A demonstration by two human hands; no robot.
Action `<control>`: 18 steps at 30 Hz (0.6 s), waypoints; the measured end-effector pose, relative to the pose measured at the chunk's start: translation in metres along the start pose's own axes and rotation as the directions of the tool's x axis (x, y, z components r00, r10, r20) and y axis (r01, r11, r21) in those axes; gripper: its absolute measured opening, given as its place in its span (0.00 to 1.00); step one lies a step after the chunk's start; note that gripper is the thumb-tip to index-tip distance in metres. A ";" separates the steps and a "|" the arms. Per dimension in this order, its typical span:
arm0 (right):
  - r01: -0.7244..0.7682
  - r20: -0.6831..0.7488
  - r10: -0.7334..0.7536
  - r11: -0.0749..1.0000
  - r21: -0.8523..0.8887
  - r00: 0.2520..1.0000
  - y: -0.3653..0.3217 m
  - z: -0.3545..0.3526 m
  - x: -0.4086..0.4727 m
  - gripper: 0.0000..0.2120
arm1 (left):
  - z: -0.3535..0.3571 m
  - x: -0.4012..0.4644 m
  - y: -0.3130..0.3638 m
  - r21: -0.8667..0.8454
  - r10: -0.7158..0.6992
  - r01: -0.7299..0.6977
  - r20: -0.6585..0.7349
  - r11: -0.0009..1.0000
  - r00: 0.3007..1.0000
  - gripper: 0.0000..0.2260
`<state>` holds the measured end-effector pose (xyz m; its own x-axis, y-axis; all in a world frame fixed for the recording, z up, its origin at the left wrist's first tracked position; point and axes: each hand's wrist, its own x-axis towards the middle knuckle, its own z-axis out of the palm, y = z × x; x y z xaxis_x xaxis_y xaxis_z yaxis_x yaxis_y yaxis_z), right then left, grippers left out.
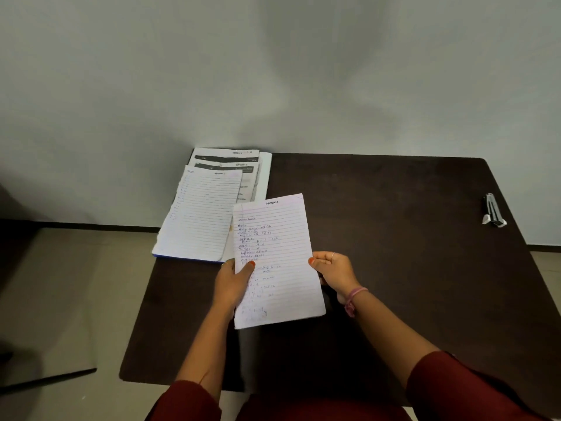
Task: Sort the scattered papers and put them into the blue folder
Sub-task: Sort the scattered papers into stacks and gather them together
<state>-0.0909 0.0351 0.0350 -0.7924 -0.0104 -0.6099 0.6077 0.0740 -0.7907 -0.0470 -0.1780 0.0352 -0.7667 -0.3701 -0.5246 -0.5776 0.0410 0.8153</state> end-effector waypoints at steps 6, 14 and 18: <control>-0.058 0.036 0.055 0.994 0.097 0.998 -0.011 0.062 0.004 0.08 | -0.064 0.032 0.009 0.043 -0.017 0.019 -0.057 0.999 0.998 0.10; 0.028 0.010 -0.027 0.999 -0.036 1.000 -0.039 0.147 0.033 0.07 | -0.121 0.083 0.038 0.236 0.095 -0.052 -0.173 0.970 0.980 0.11; 0.033 -0.009 -0.035 0.992 -0.125 0.999 -0.050 0.175 0.049 0.08 | -0.137 0.112 0.046 0.282 0.113 -0.061 -0.175 0.957 0.978 0.12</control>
<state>-0.1513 -0.1442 0.0357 -0.8134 -0.0039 -0.5816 0.5695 0.1977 -0.7978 -0.1208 -0.3447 0.0479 -0.7665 -0.5193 -0.3778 -0.5855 0.3236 0.7433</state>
